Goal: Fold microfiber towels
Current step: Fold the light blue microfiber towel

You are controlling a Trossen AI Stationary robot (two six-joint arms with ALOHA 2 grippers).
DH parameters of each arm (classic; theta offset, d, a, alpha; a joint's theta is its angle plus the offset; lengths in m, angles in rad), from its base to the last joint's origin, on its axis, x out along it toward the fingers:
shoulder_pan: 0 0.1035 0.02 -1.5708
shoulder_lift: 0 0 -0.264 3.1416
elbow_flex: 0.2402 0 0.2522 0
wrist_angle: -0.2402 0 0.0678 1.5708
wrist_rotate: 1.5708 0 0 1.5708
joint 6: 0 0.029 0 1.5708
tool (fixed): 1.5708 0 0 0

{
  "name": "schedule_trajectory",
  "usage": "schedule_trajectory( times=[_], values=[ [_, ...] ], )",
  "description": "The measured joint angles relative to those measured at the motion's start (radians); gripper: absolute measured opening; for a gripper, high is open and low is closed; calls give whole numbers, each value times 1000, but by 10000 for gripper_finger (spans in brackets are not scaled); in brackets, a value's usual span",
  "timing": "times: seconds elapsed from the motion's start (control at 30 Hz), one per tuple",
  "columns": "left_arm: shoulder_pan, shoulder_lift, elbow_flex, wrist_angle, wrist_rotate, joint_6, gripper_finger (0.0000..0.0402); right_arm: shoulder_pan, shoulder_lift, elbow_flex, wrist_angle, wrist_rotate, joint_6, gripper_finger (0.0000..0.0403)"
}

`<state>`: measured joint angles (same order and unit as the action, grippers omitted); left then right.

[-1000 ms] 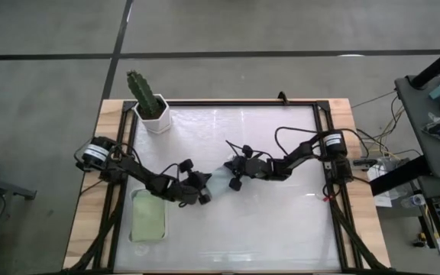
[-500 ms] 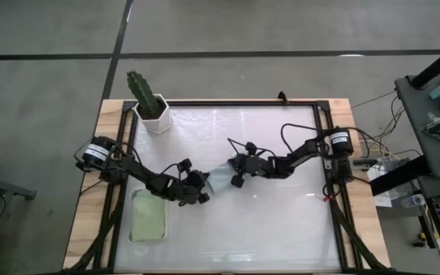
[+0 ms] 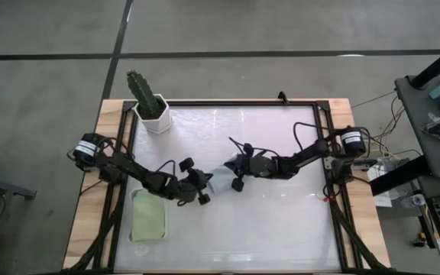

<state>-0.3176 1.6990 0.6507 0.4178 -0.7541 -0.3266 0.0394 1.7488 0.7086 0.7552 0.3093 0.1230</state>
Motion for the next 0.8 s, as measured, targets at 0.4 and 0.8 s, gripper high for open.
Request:
schedule_trajectory(
  times=[0.4,0.8],
  values=[
    [3,67,20,-2,27,-16,0,4,220,4,373,6,85,9],
    [3,66,-8,-18,56,-86,0,0,357,58,404,17,105,9]
  ],
)
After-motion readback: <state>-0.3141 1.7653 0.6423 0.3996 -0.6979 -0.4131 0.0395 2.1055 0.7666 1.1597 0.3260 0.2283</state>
